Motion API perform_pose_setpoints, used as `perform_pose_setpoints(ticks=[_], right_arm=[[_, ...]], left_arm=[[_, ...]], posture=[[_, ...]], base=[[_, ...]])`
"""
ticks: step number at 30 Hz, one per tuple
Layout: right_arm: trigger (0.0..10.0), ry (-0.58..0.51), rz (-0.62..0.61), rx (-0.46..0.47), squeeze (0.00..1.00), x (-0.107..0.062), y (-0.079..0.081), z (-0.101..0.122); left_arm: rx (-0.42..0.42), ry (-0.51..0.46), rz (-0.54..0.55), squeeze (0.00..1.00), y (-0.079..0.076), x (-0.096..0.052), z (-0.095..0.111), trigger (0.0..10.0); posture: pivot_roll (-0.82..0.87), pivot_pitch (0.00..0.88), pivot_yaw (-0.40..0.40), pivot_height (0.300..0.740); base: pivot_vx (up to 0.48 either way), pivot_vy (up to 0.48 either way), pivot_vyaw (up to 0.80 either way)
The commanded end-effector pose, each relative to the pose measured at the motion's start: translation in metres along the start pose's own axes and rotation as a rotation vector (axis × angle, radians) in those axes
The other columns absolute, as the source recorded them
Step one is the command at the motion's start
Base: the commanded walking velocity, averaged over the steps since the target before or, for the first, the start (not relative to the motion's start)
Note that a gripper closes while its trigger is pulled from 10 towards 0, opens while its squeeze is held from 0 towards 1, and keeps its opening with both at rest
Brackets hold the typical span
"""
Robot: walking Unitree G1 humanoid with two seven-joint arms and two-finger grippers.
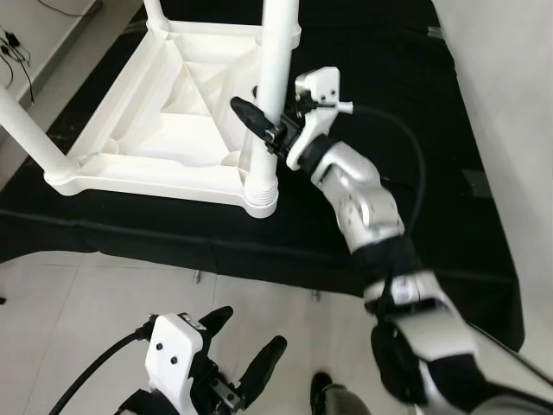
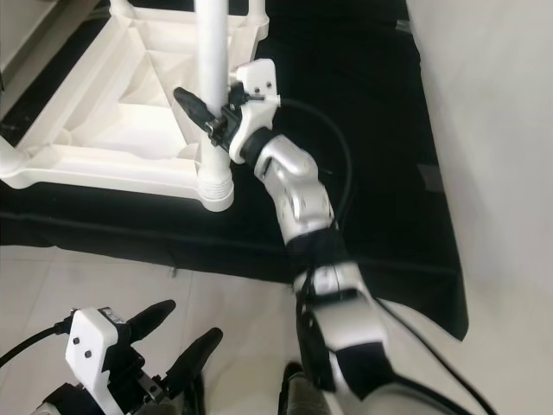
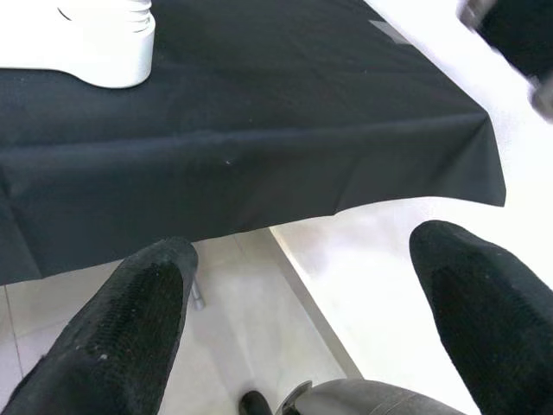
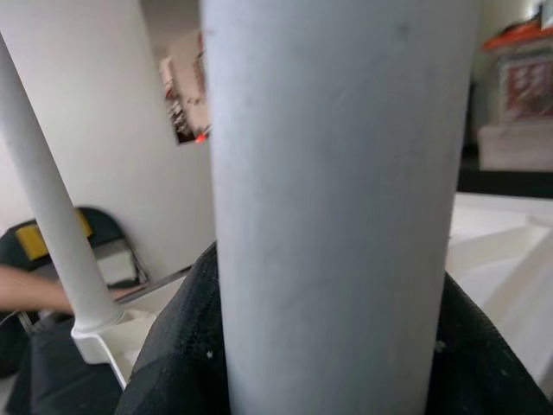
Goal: Building children table
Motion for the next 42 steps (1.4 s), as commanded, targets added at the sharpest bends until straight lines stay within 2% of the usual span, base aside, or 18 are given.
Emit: perform_pose_setpoints(ticks=[1, 2, 3, 4, 5, 8, 9, 10, 12, 19, 21, 25, 29, 31, 33, 35, 38, 42], right_arm=[[10.0, 0.23, -0.015, 0.051, 0.0, -0.026, 0.01, -0.064], [10.0, 0.23, -0.015, 0.051, 0.0, -0.026, 0.01, -0.064], [10.0, 0.202, 0.034, 0.037, 0.0, -0.029, 0.024, -0.062], [10.0, 0.202, 0.034, 0.037, 0.0, -0.029, 0.024, -0.062], [10.0, 0.171, 0.095, 0.007, 0.0, -0.029, 0.034, -0.059], [10.0, 0.142, 0.145, -0.018, 0.0, -0.027, 0.039, -0.054], [10.0, 0.127, 0.233, -0.103, 0.0, -0.021, 0.041, -0.046], [10.0, 0.127, 0.233, -0.103, 0.0, -0.021, 0.041, -0.046], [10.0, 0.197, 0.296, -0.226, 0.0, -0.019, 0.038, -0.053], [10.0, 0.291, 0.328, -0.287, 0.0, -0.017, 0.032, -0.061], [10.0, 0.379, 0.394, -0.323, 0.0, -0.016, 0.028, -0.064], [10.0, 0.436, 0.408, -0.368, 0.0, -0.017, 0.022, -0.069], [10.0, 0.5, 0.425, -0.315, 0.0, -0.015, 0.011, -0.07], [10.0, 0.5, 0.425, -0.315, 0.0, -0.015, 0.011, -0.07], [10.0, 0.5, 0.45, -0.256, 0.0, -0.013, 0.009, -0.063], [10.0, 0.5, 0.45, -0.256, 0.0, -0.013, 0.009, -0.063], [10.0, 0.473, 0.519, -0.15, 0.0, -0.011, 0.017, -0.05], [10.0, 0.441, 0.53, -0.128, 0.0, -0.008, 0.023, -0.047]], left_arm=[[-0.011, 0.015, 0.003, 0.0, 0.001, -0.002, -0.003, 10.0], [-0.011, 0.015, 0.003, 0.0, 0.001, -0.002, -0.003, 10.0], [-0.009, 0.015, 0.002, 0.0, 0.003, -0.001, -0.003, 10.0], [-0.009, 0.015, 0.002, 0.0, 0.003, -0.001, -0.003, 10.0], [-0.007, 0.015, 0.001, 0.0, 0.005, 0.0, -0.004, 10.0], [-0.004, 0.014, -0.002, 0.0, 0.006, 0.001, -0.004, 10.0], [0.004, 0.011, -0.005, 0.0, 0.009, 0.004, -0.005, 10.0], [0.004, 0.011, -0.005, 0.0, 0.009, 0.004, -0.005, 10.0], [0.012, 0.005, -0.004, 0.0, 0.011, 0.007, -0.005, 10.0], [0.024, -0.007, 0.004, 0.0, 0.016, 0.01, -0.003, 10.0], [0.032, -0.015, 0.01, 0.0, 0.02, 0.014, -0.003, 10.0], [0.033, -0.018, 0.01, 0.0, 0.021, 0.016, -0.002, 10.0], [0.033, -0.025, 0.008, 0.0, 0.022, 0.018, -0.002, 10.0], [0.033, -0.025, 0.008, 0.0, 0.022, 0.018, -0.002, 10.0], [0.034, -0.028, 0.008, 0.0, 0.023, 0.018, -0.002, 10.0], [0.034, -0.028, 0.008, 0.0, 0.023, 0.018, -0.002, 10.0], [0.035, -0.032, 0.008, 0.0, 0.024, 0.019, -0.002, 10.0], [0.036, -0.032, 0.008, 0.0, 0.024, 0.019, -0.002, 10.0]], posture=[[0.02, 0.342, -0.014, 0.74], [0.02, 0.342, -0.014, 0.74], [0.02, 0.332, -0.009, 0.74], [0.02, 0.332, -0.009, 0.74], [0.01, 0.317, -0.008, 0.74], [0.02, 0.306, -0.009, 0.74], [0.02, 0.287, -0.013, 0.74], [0.02, 0.287, -0.013, 0.74], [0.02, 0.278, -0.017, 0.74], [0.02, 0.254, -0.026, 0.74], [0.02, 0.247, -0.027, 0.74], [0.02, 0.242, -0.029, 0.74], [0.02, 0.242, -0.035, 0.74], [0.02, 0.242, -0.035, 0.74], [0.02, 0.241, -0.036, 0.74], [0.02, 0.241, -0.036, 0.74], [0.01, 0.24, -0.036, 0.74], [0.02, 0.239, -0.034, 0.74]], base=[[0.0, 0.0, 0.0], [0.0, 0.0, 0.0], [0.0, 0.0, 0.0], [0.0, 0.0, 0.0], [0.0, 0.0, 0.0], [0.0, 0.0, 0.0], [0.0, 0.0, 0.0], [0.0, 0.0, 0.0], [0.0, 0.0, 0.0], [0.0, 0.0, 0.0], [0.0, 0.0, 0.0], [0.0, 0.0, 0.0], [0.0, 0.0, 0.0], [0.0, 0.0, 0.0], [0.0, 0.0, 0.0], [0.0, 0.0, 0.0], [0.0, 0.0, 0.0], [0.0, 0.0, 0.0]])
Point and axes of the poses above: a point about 5 cm out from each wrist's last joint towards the gripper, its own x axis pointing out of the wrist towards the gripper, its own z axis along the axis of the wrist's last joint, y = z × x, the point moved 5 cm from there along x, pointing out of the wrist towards the gripper, and after that the axes turned 2 degrees about -x, right-handed, at the moved point
